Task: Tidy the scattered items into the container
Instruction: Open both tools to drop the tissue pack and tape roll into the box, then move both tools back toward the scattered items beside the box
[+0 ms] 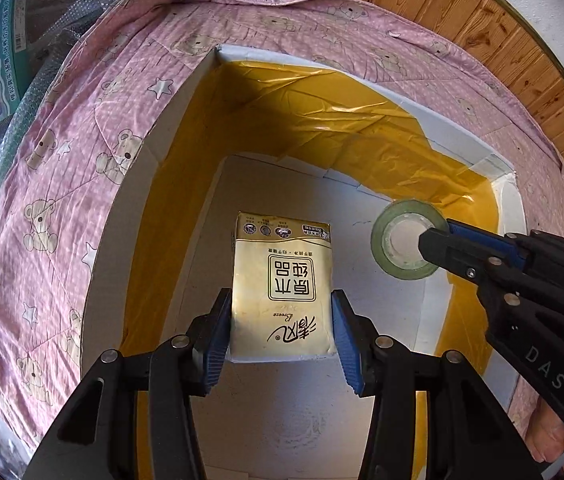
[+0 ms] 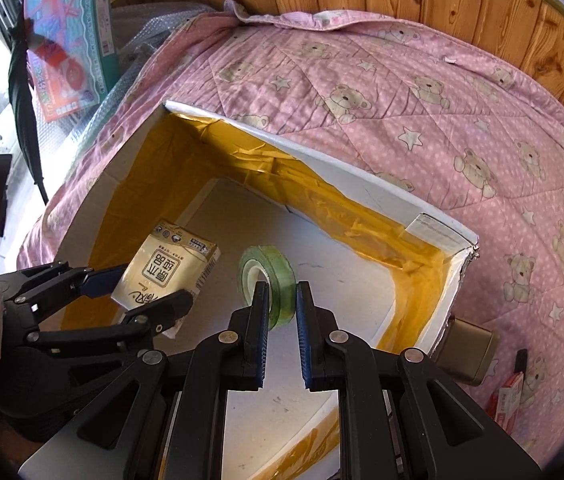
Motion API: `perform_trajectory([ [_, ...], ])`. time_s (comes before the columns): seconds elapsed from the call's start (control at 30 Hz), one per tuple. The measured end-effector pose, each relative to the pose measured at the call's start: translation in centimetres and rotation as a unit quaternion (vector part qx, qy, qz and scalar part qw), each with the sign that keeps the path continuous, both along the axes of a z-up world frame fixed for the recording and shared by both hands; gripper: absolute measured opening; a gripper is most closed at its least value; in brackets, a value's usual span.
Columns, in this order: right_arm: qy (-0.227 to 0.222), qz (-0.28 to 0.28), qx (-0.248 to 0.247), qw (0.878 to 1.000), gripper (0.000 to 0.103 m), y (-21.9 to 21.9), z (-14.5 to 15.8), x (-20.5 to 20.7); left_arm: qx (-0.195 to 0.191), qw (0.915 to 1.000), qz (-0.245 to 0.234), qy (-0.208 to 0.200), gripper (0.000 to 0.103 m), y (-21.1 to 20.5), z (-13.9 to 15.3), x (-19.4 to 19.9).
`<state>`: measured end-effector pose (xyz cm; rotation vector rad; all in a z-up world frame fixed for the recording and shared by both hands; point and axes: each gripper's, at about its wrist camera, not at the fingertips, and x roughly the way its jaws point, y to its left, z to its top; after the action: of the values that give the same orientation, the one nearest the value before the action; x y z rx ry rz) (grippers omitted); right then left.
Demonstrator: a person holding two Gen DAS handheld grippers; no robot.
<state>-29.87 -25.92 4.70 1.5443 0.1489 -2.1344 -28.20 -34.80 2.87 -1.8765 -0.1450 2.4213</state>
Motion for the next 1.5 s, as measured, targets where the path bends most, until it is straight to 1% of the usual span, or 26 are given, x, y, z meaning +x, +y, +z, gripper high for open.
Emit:
perform_trajectory([
  [0.07, -0.001, 0.005, 0.001, 1.0, 0.015, -0.4, -0.1, 0.1, -0.008, 0.9999, 0.005, -0.003, 0.049, -0.2, -0.5, -0.7],
  [0.23, 0.001, -0.002, 0.011, 1.0, 0.014, -0.8, -0.2, -0.1, -0.019, 0.9998, 0.002, -0.006, 0.05, -0.1, -1.6, -1.7],
  [0.37, 0.003, -0.012, 0.024, 1.0, 0.015, -0.8, -0.3, 0.2, -0.03, 0.9994, 0.008, -0.014, 0.052, -0.2, -2.8, -2.4],
  [0.4, -0.002, -0.009, 0.026, 1.0, 0.022, -0.8, -0.4, 0.3, -0.033, 0.9993, 0.01, -0.017, 0.052, -0.2, -3.0, -2.5],
  [0.43, 0.0, -0.01, 0.028, 1.0, 0.023, -0.8, -0.4, 0.5, -0.036, 0.9991, 0.009, -0.019, 0.053, -0.1, -3.1, -2.6],
  [0.53, 0.006, -0.02, 0.015, 1.0, 0.025, -0.3, 0.4, 1.4, -0.042, 0.999, 0.0, -0.012, 0.055, 0.3, -2.8, -2.5],
  [0.63, 0.007, -0.033, -0.015, 0.999, 0.028, 0.5, 1.4, 2.6, -0.038, 0.9993, 0.003, 0.002, 0.057, 0.0, -1.8, -1.8],
  [0.77, 0.012, -0.047, -0.054, 0.997, 0.029, 1.2, 2.6, 5.0, -0.02, 0.9995, -0.001, 0.023, 0.06, -0.8, -0.1, 0.0],
  [0.97, 0.023, -0.07, -0.084, 0.994, 0.03, 2.1, 3.6, 8.7, -0.003, 0.9991, -0.003, 0.042, 0.062, -1.8, 1.8, 3.7],
  [1.07, 0.031, -0.079, -0.098, 0.992, 0.031, 2.3, 4.2, 10.7, 0.007, 0.9979, -0.01, 0.063, 0.062, -2.3, 3.2, 6.1],
  [1.17, 0.035, -0.082, -0.112, 0.99, 0.033, 2.1, 4.4, 12.8, 0.018, 0.9962, -0.012, 0.084, 0.066, -3.0, 4.4, 8.3],
  [1.3, 0.04, -0.078, -0.114, 0.99, 0.033, 1.3, 4.3, 15.4, 0.036, 0.9949, -0.005, 0.094, 0.066, -4.3, 5.4, 11.4],
  [1.4, 0.044, -0.074, -0.113, 0.99, 0.033, 0.9, 4.5, 16.9, 0.039, 0.9939, 0.006, 0.103, 0.066, -5.2, 5.6, 13.1],
  [1.5, 0.053, -0.074, -0.115, 0.989, 0.033, 0.8, 4.8, 18.3, 0.053, 0.9929, 0.018, 0.105, 0.066, -6.0, 5.6, 14.6],
])
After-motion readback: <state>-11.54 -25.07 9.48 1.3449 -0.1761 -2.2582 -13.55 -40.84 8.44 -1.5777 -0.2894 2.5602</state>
